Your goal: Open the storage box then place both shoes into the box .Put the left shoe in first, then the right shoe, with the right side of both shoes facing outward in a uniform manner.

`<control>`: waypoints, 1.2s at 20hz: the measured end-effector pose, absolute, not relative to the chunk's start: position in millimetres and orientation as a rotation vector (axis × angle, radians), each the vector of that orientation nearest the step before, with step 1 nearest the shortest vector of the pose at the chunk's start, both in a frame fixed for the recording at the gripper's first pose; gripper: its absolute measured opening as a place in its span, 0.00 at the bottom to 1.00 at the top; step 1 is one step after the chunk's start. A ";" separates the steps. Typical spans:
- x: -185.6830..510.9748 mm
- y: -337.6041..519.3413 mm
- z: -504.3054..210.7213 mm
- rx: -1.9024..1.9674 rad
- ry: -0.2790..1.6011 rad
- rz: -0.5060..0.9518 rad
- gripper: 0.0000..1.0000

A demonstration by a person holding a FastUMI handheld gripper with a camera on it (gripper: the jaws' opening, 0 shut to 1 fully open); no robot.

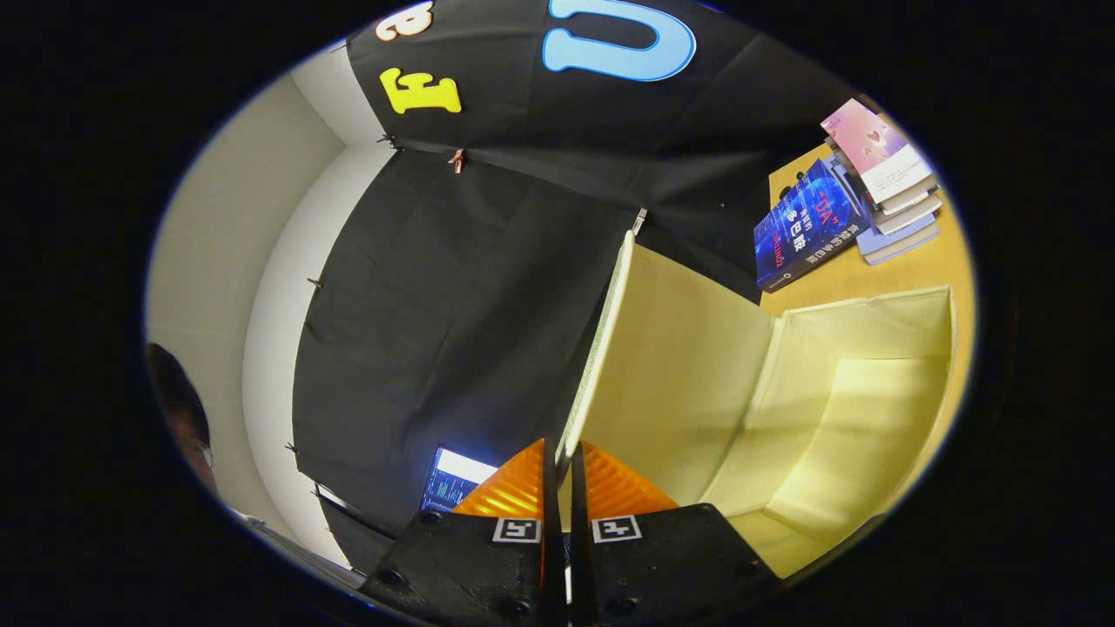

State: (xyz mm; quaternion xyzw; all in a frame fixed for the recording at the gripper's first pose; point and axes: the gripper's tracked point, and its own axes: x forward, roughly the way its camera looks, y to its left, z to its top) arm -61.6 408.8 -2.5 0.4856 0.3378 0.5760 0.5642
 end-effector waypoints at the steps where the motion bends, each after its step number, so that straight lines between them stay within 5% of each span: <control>1: -62.3 417.0 -0.8 1.147 0.802 1.355 0.07; 5: -63.8 445.9 -7.4 1.122 0.831 1.341 0.16; 14: -55.8 446.2 -17.6 1.085 0.832 1.302 0.81; 19: -50.2 414.6 -35.6 0.971 0.793 1.237 0.94; 24: -40.9 359.0 -85.2 0.739 0.784 1.057 0.95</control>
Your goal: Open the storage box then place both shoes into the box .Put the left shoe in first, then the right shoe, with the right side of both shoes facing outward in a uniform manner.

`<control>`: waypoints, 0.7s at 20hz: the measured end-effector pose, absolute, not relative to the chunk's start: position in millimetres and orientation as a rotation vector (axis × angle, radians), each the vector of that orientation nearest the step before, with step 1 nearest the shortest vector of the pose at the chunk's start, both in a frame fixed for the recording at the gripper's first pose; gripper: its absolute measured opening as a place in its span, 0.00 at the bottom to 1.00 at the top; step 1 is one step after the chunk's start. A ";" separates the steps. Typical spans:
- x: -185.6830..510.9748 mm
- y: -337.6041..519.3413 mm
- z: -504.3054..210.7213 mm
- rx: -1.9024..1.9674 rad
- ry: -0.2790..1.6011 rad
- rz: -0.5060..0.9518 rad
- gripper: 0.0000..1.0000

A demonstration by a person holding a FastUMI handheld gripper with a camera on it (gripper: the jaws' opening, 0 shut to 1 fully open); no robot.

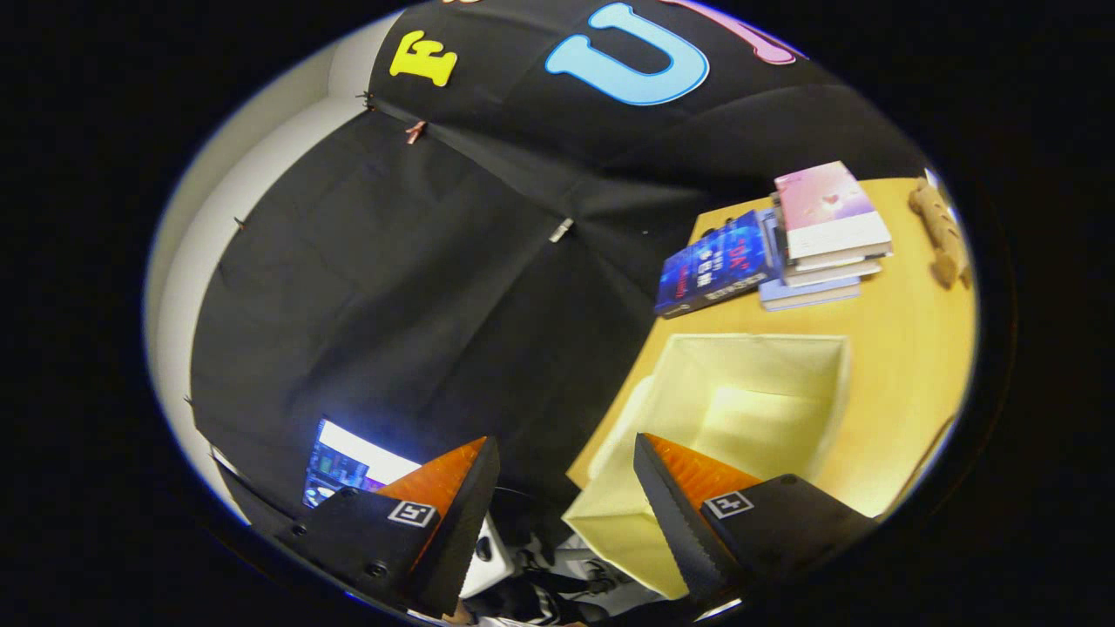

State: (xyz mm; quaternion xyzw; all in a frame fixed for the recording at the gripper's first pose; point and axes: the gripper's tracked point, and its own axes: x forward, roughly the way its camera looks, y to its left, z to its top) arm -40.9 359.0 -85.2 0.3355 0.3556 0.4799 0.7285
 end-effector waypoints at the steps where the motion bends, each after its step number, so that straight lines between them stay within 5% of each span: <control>1: -38.8 343.2 -94.8 0.707 0.792 1.022 0.95; 14: -11.3 113.5 -269.0 0.474 1.056 0.424 0.92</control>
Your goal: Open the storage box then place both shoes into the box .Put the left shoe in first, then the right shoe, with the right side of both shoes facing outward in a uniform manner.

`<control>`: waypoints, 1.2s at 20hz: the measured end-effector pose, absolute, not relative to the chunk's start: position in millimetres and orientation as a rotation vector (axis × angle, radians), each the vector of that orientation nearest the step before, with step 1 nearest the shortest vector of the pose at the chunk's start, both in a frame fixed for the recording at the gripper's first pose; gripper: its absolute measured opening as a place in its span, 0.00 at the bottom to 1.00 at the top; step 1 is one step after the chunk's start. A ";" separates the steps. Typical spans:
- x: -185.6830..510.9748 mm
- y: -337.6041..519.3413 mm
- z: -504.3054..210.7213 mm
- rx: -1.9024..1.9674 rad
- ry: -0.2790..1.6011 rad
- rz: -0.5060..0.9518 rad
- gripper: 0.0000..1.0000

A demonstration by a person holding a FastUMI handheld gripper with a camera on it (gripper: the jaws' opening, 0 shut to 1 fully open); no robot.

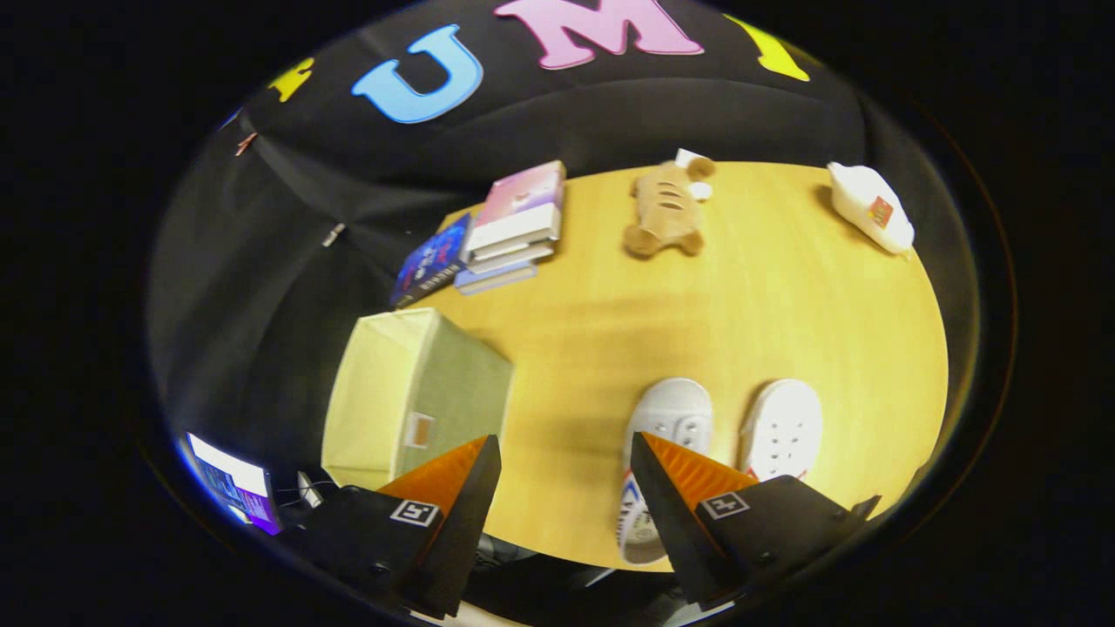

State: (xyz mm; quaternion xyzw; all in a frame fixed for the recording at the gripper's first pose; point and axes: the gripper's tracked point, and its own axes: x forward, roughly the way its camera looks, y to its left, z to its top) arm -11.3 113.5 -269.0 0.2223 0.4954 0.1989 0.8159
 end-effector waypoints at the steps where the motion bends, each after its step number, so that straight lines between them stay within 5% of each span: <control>1: -15.9 104.0 -283.6 0.461 1.098 0.402 0.90; 4: -33.1 82.6 -324.8 0.412 1.245 0.360 0.76; 7: -45.3 77.8 -353.1 0.370 1.342 0.359 0.75; 9: -49.5 77.7 -369.6 0.337 1.382 0.357 0.61; 13: -46.1 78.5 -396.5 0.286 1.428 0.335 0.61; 19: -42.7 75.7 -418.1 0.219 1.471 0.284 0.35; 20: -42.3 77.4 -416.7 0.220 1.471 0.284 0.15; 21: -42.9 76.9 -415.5 0.223 1.465 0.285 0.09; 24: -46.6 81.2 -404.8 0.299 1.455 0.290 0.05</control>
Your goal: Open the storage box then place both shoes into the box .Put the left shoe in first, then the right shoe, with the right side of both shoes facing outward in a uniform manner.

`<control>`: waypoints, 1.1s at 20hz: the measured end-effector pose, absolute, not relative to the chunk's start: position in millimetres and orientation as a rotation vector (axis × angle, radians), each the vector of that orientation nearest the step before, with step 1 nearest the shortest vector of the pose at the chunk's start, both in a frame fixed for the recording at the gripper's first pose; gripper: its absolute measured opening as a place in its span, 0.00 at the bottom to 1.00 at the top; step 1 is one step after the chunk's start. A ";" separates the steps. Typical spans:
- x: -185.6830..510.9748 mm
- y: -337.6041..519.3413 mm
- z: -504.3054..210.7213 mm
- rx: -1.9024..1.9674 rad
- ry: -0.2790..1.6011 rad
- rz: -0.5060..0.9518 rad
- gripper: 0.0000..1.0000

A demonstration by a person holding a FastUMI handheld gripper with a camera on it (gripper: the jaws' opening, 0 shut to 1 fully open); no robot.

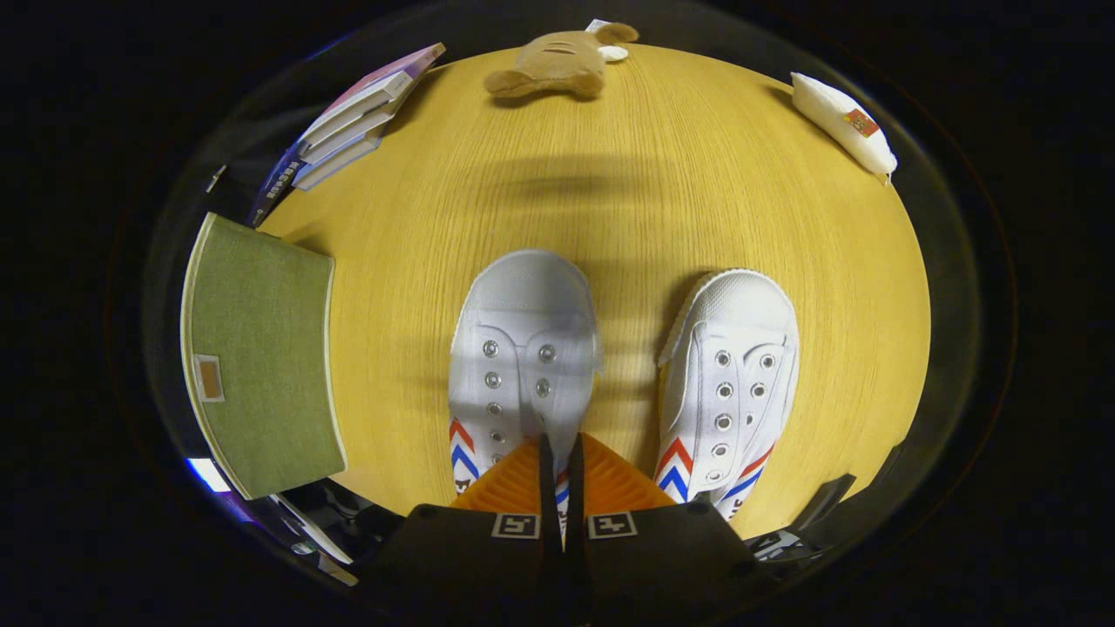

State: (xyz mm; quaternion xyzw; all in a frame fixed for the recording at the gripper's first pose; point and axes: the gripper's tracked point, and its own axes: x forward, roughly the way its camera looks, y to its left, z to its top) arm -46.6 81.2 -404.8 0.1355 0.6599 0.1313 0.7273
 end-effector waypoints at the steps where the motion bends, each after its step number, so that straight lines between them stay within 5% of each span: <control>1: -47.5 83.7 -398.5 0.324 1.452 0.289 0.05; 11: -54.0 99.4 -326.4 0.483 1.386 0.335 0.05; 22: -25.7 187.4 -151.8 0.608 1.215 0.547 0.05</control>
